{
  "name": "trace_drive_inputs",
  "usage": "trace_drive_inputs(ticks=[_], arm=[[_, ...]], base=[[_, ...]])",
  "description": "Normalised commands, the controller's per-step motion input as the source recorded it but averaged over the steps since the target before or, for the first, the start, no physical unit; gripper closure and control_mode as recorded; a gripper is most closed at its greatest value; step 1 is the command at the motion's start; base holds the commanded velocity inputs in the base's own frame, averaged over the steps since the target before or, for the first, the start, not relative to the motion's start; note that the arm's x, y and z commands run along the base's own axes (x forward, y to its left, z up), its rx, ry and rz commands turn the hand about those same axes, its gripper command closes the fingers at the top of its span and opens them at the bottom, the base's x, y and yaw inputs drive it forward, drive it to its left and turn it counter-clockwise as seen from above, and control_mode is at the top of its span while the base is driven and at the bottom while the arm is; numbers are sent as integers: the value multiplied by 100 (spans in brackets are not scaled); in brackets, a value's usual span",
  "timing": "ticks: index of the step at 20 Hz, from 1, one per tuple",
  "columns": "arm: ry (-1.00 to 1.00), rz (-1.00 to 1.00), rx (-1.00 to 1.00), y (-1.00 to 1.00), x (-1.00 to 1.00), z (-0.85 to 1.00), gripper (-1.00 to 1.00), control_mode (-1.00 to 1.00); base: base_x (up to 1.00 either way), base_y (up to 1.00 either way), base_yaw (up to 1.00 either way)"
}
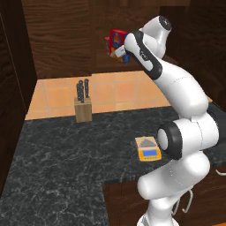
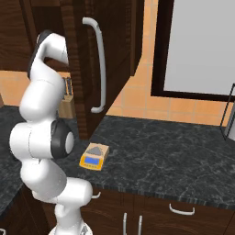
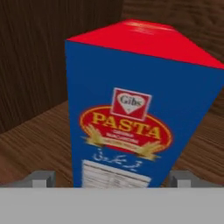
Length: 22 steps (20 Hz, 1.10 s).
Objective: Pick the boxed food and place it on the digital scale for weighing, and close the cabinet.
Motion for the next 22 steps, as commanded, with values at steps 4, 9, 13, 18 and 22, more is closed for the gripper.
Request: trace_drive_inputs(ticks=[4,9,13,18,22], arm=[[0,-10,6,0,16,0,-100,-100],[0,-9,10,5,6,-9,-100,-100],[-3,-3,15,6,8,-12,100,-100],[-9,0,13,0,3,-3,100,-100],[-4,0,7,0,0,0,100,-100]], base=[[0,0,0],[0,0,0],[0,0,0],[0,0,0],[0,0,0]])
